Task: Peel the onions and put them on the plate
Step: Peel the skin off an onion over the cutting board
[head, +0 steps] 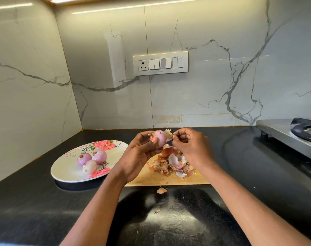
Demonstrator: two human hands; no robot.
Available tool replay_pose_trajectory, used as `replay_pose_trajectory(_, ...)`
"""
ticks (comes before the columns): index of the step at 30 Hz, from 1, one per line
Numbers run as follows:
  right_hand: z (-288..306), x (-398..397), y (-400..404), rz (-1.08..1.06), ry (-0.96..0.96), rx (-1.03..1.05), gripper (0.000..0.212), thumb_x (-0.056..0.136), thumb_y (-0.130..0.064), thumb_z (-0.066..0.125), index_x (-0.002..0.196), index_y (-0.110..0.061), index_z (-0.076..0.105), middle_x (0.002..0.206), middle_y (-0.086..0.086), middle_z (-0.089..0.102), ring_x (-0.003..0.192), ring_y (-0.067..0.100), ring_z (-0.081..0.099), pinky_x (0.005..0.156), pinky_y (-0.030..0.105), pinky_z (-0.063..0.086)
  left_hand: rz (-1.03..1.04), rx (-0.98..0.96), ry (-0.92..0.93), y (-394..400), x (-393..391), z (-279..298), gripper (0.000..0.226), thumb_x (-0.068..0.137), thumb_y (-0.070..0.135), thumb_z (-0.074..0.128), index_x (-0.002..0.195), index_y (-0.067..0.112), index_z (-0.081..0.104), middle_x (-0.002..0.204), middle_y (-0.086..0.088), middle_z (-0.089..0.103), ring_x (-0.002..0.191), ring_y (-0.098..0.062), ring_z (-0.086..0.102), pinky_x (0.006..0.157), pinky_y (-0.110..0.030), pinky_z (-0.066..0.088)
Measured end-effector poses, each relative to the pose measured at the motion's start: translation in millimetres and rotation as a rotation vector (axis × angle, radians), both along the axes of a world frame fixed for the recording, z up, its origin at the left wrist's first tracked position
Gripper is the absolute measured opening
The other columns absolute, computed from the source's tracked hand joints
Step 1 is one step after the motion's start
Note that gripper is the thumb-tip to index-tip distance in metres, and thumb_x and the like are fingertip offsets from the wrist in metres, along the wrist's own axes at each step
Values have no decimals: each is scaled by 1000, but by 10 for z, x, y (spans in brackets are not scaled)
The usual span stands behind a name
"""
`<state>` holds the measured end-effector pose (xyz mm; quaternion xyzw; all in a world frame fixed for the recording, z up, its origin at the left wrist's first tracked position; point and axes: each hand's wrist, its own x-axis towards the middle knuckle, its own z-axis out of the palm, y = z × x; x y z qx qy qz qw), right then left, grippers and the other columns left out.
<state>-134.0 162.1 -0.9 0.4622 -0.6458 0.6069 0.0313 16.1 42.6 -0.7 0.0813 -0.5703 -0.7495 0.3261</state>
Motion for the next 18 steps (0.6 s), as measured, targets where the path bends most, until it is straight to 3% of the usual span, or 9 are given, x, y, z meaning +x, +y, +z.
replay_pose_trajectory(2,6,33,5,52,-91,1,4,91,-14,72,88,-16,73,73,-6,74,62,4,70,55,12,49,2,10,3,5,-6,-2,44,85,11,63,128,4,57,118,-16,71,104,-29,69,94,-36,57)
replay_pose_trajectory(6,1,57,-38,150,-190,6,5,94,-16,68,92,-20,70,77,-1,76,70,16,75,70,30,61,54,30,7,-14,-19,6,28,97,6,54,124,4,62,111,-9,74,94,-19,73,86,-30,60)
replay_pose_trajectory(10,29,76,-52,288,-222,26,20,100,-13,61,114,-26,67,97,3,76,83,19,75,73,32,62,76,-18,-42,-16,-19,0,27,101,6,52,126,6,63,113,-10,74,97,-20,72,87,-30,58)
replay_pose_trajectory(13,34,74,-35,331,-154,56,37,102,-8,54,115,-37,71,107,-3,74,89,19,74,73,29,61,80,-49,-62,-9,-19,-11,28,102,6,51,127,7,62,113,-10,74,101,-23,71,89,-31,58)
replay_pose_trajectory(18,27,74,-49,317,-223,47,15,100,-23,63,109,-24,75,100,-1,76,85,17,74,70,27,59,106,-60,-64,-30,-19,-10,29,101,4,51,128,7,62,109,-8,76,104,-29,69,90,-33,58)
